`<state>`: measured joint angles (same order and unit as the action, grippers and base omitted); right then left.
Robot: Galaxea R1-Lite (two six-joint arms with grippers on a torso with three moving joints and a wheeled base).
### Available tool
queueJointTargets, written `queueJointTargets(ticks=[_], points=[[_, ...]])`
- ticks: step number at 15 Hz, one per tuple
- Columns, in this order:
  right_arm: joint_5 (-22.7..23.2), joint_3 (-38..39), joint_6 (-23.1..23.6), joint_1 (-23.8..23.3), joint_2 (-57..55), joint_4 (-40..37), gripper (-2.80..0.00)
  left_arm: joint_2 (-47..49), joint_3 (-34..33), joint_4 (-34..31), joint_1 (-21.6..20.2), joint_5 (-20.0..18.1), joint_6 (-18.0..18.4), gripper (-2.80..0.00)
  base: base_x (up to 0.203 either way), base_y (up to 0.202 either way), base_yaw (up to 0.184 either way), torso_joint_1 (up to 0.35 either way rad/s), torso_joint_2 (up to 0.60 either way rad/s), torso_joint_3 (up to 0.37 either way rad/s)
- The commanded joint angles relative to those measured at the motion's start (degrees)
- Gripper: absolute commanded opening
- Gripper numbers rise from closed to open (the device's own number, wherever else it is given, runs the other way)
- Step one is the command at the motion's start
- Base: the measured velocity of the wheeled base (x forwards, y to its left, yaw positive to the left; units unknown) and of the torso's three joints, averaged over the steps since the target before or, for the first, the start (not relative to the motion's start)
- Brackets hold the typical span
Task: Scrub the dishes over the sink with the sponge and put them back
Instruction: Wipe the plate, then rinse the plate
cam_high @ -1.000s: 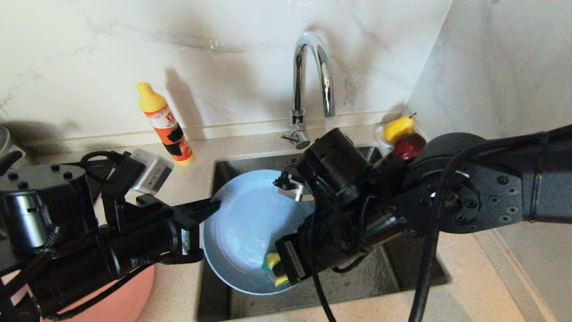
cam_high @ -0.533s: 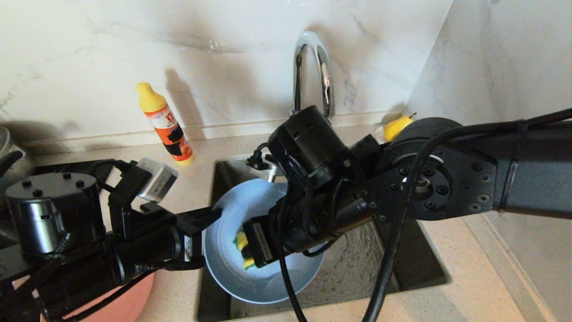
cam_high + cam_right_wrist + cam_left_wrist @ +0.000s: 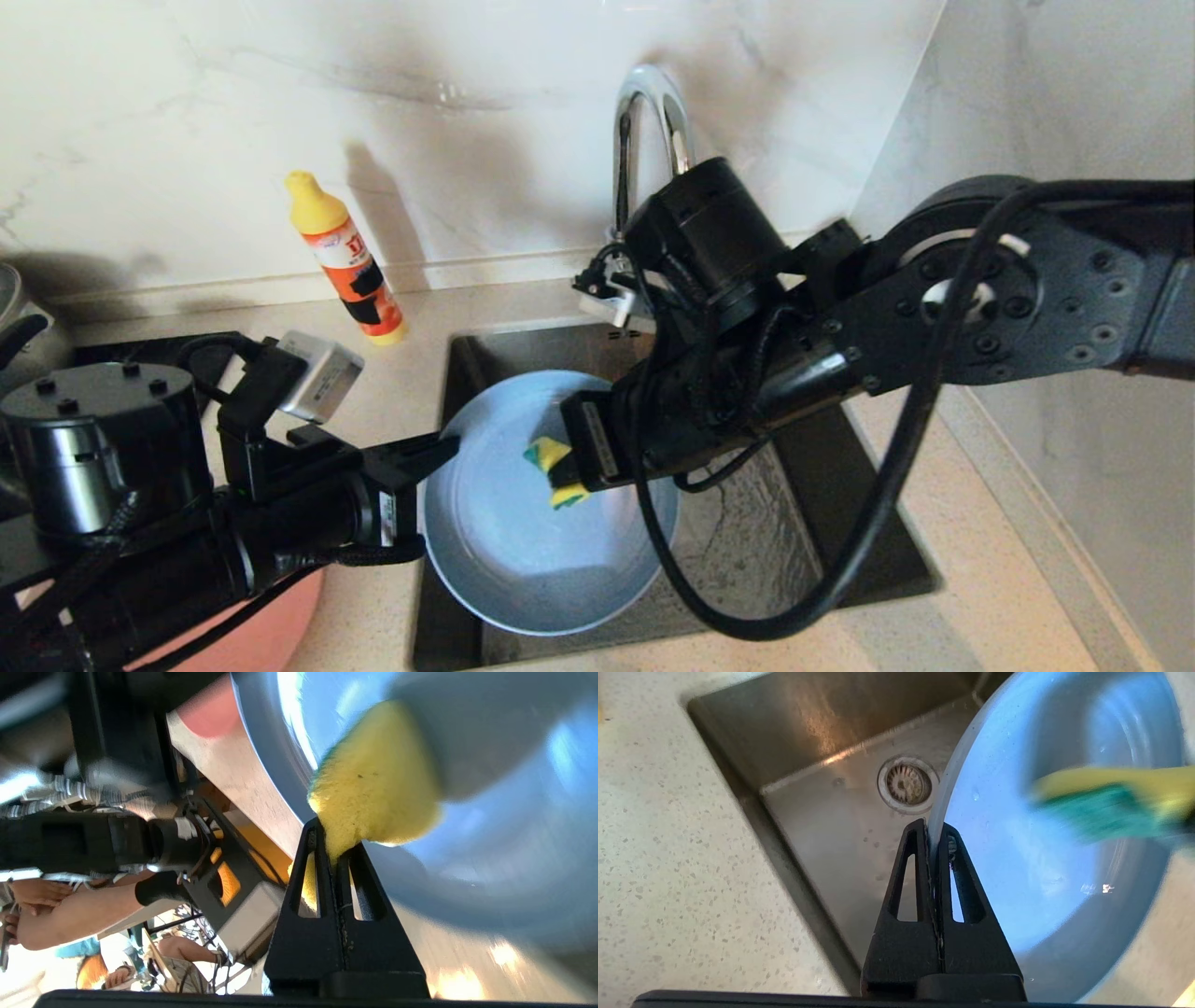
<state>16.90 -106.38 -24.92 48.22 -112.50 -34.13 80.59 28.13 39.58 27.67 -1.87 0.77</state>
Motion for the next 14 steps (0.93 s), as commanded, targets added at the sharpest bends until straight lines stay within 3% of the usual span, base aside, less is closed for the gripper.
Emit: queueJointTargets(ticks=[1,6,10,12,14], points=[[0.17,2.89,-0.08,-1.40,6.57,-1.39,-2.80,0.85,0.99,0.07,-0.51,0.06,-1.85,-2.80,0.000,0.000,0.000,0.000,0.00,0.000],[0.17,13.25,-0.22,-4.06,26.69,-3.18,-2.80,8.98,10.23,-4.18,-1.01,3.70,-10.73,-2.80,0.000,0.000,0.000,0.000,0.00,0.000],[1.84,18.15,-0.13,-17.79,39.99,-8.68,-2.80,16.31,24.71,-18.20,-0.65,6.92,-20.50,-2.80,0.000,0.000,0.000,0.000,0.00,0.000],[4.98,24.39,-0.09,-23.73,44.83,-9.27,-2.80,20.76,30.40,-22.98,0.19,7.11,-22.84,-2.80,0.000,0.000,0.000,0.000,0.00,0.000],[6.86,30.75,-0.05,-26.38,48.60,-9.11,-2.80,25.42,34.95,-24.34,1.96,7.31,-24.31,-2.80,0.000,0.000,0.000,0.000,0.00,0.000]])
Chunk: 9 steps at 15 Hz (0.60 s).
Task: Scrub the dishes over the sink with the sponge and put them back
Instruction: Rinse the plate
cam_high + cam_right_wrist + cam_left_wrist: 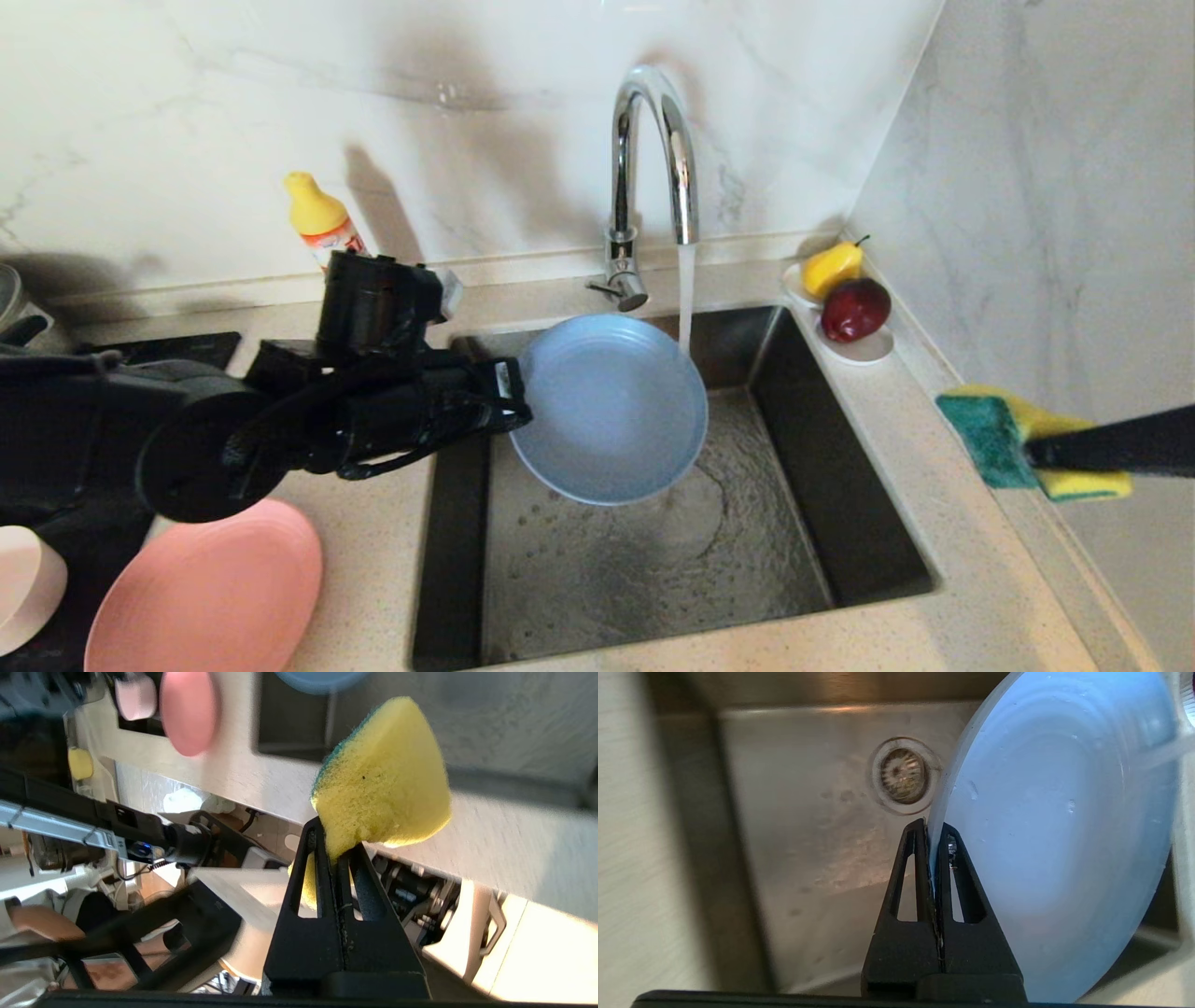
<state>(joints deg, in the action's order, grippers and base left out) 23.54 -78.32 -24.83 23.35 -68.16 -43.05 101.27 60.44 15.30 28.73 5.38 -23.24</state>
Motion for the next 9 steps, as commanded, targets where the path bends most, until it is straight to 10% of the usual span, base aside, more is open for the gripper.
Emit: queueJointTargets(ticks=[1,9], points=[[0.53,5.36,-0.11,-2.09,5.46,0.44,-2.80,6.32,4.67,-0.30,1.97,0.12,-0.57,-2.80,0.000,0.000,0.000,0.000,0.00,0.000],[0.72,15.13,0.22,-3.22,9.08,7.37,-2.80,16.98,16.21,-0.43,6.43,0.42,-1.28,-2.80,0.000,0.000,0.000,0.000,0.00,0.000]])
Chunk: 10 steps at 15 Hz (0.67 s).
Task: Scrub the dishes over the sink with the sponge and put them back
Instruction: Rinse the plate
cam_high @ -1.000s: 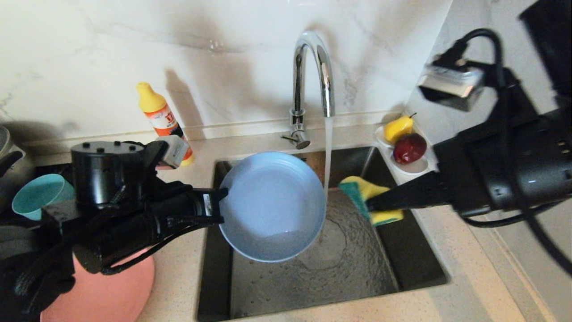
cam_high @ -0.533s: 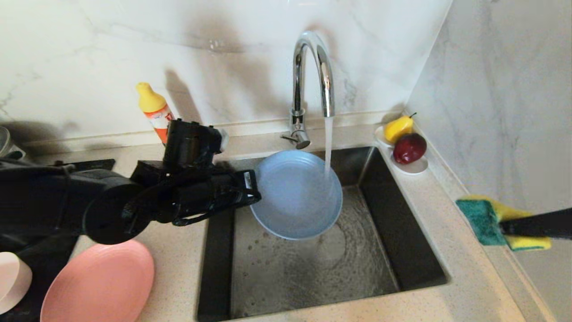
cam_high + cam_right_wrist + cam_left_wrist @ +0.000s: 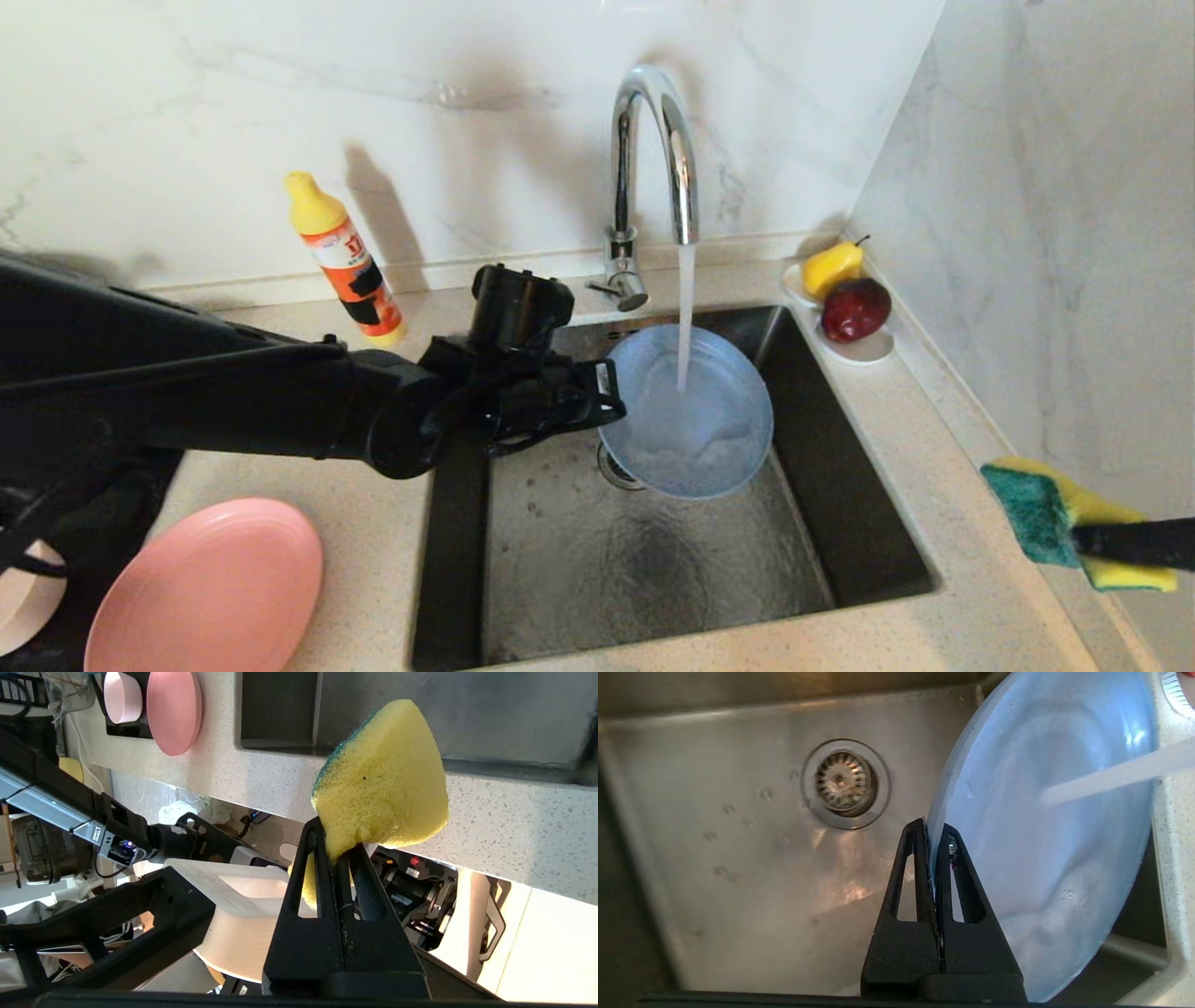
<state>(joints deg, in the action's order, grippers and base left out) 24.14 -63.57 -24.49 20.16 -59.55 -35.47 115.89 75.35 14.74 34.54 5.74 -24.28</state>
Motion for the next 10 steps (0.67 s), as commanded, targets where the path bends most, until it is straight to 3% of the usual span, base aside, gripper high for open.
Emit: queueJointTargets(ticks=[1,5,8,10], points=[[0.12,0.47,-0.12,-0.04,0.57,-0.28,-2.80,2.94,2.38,0.05,1.08,0.14,-0.81,-2.80,0.000,0.000,0.000,0.000,0.00,0.000],[0.12,0.64,-0.12,-0.12,0.93,-0.30,-2.80,4.34,3.80,-0.89,2.19,2.81,-2.52,-2.80,0.000,0.000,0.000,0.000,0.00,0.000],[0.03,1.65,-0.06,-0.30,1.55,-0.24,-2.80,2.36,0.93,-1.09,1.16,10.52,-1.70,-2.80,0.000,0.000,0.000,0.000,0.00,0.000],[0.00,2.91,-0.03,-0.30,1.72,-0.13,-2.80,-1.11,-3.02,-0.58,-1.53,14.59,1.84,-2.80,0.000,0.000,0.000,0.000,0.00,0.000]])
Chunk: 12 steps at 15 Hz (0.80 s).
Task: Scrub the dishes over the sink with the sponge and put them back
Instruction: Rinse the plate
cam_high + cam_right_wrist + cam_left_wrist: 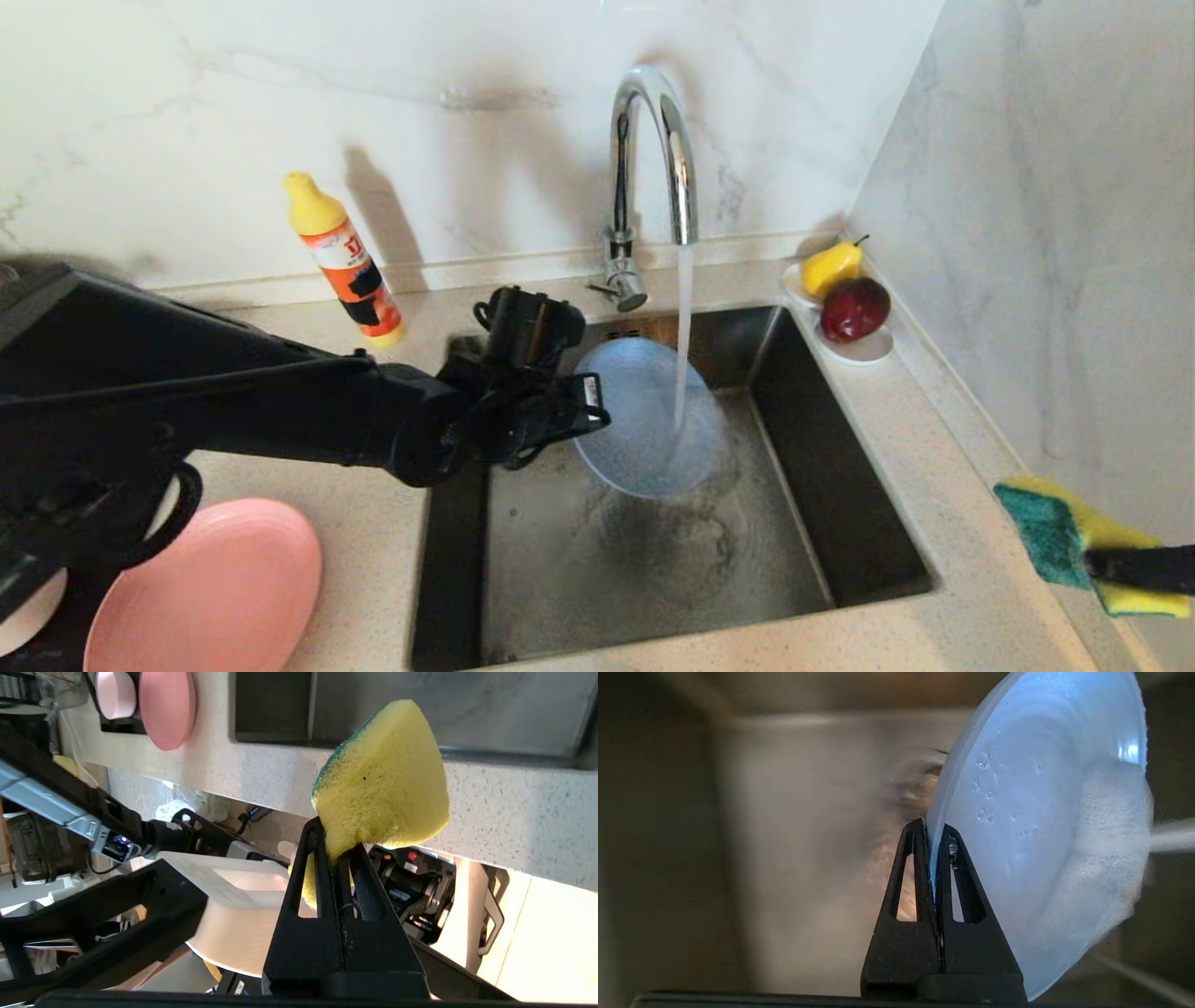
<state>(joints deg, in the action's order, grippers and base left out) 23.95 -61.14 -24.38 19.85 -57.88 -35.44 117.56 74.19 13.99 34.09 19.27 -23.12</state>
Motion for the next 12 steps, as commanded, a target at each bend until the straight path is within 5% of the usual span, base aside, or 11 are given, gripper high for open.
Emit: queueJointTargets(ticks=[1,5,12], points=[[0.13,1.01,-0.14,0.02,0.05,-0.16,-2.80,-5.22,-3.83,0.35,-2.39,1.95,2.42,-2.80,0.000,0.000,0.000,0.000,0.00,0.000],[0.13,1.02,-0.17,0.04,-0.32,-0.07,-2.80,-13.29,-8.84,0.75,-9.01,8.60,13.24,-2.80,0.000,0.000,0.000,0.000,0.00,0.000],[-0.05,1.70,-0.58,-0.05,-0.21,-0.16,-2.80,-17.10,-10.46,2.45,-10.71,10.95,18.36,-2.80,0.000,0.000,0.000,0.000,0.00,0.000]])
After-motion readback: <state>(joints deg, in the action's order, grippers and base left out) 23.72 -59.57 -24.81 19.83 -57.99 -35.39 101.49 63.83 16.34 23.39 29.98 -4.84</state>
